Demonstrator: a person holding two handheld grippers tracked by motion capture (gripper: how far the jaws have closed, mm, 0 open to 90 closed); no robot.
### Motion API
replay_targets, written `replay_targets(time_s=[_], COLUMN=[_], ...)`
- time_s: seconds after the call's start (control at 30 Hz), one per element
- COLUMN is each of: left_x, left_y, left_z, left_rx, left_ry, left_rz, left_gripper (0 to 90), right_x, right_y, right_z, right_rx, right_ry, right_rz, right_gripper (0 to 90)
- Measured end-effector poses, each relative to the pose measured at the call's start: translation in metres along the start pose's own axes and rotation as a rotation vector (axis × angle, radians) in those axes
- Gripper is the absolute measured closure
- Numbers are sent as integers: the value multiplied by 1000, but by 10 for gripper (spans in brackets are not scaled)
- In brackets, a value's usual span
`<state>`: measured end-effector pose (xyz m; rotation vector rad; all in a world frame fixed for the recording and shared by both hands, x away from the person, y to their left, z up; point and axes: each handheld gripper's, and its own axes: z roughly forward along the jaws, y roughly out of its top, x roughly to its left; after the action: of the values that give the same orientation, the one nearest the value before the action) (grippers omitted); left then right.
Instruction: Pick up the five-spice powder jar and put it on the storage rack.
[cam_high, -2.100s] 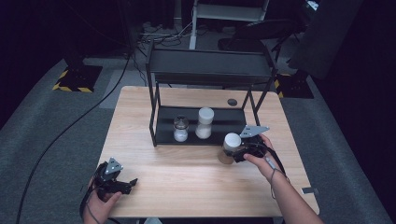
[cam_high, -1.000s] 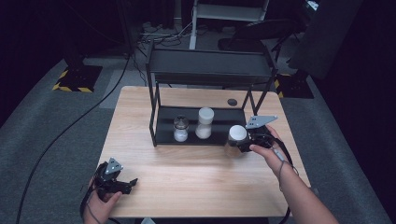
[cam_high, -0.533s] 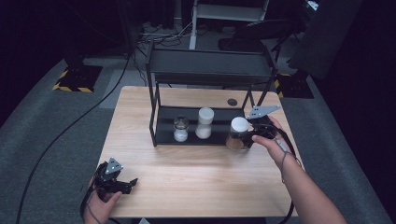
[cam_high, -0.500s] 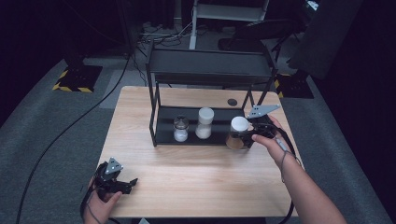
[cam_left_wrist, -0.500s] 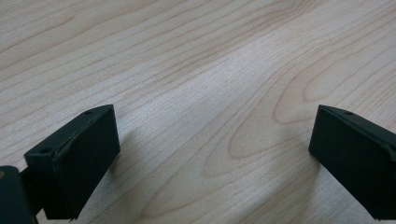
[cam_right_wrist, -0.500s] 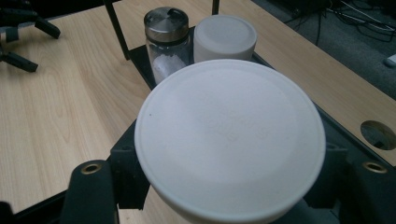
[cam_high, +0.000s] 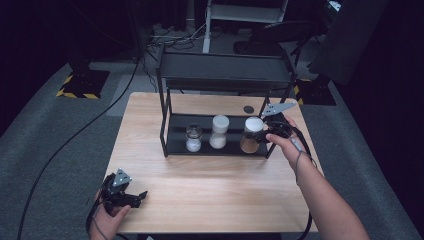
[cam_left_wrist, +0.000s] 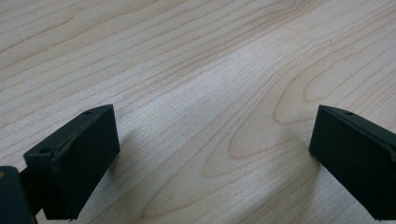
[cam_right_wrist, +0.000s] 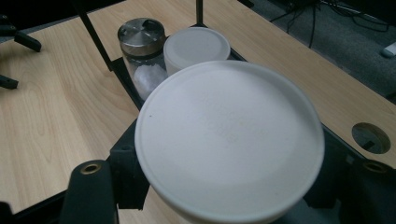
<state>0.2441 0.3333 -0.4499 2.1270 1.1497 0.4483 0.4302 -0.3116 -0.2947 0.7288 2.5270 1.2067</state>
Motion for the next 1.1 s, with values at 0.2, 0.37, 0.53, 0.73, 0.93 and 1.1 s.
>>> replay_targets(time_s=[0.2, 0.37, 0.53, 0.73, 0.93, 1.1], left_x=[0, 0, 0, 0, 0, 0], left_y=[0, 0, 0, 0, 1, 0], left_z=[0, 0, 0, 0, 0, 0], left_rx=[1, 1, 1, 0, 1, 1], left_ry=[2, 2, 3, 3, 3, 3], left_rz=[-3, -3, -3, -5, -5, -5], left_gripper=[11, 11, 11, 11, 11, 11], right_x=[-7, -13, -16, -17, -16, -17], right_y=[7, 10, 11, 11, 11, 10], right_z=[15, 29, 38, 49, 59, 66], right_rx=[18, 33, 41, 54, 70, 78], right_ry=[-5, -4, -14, -20, -16, -13], right_rz=[2, 9, 26, 38, 45, 56], right_gripper=[331, 332, 331, 331, 331, 331])
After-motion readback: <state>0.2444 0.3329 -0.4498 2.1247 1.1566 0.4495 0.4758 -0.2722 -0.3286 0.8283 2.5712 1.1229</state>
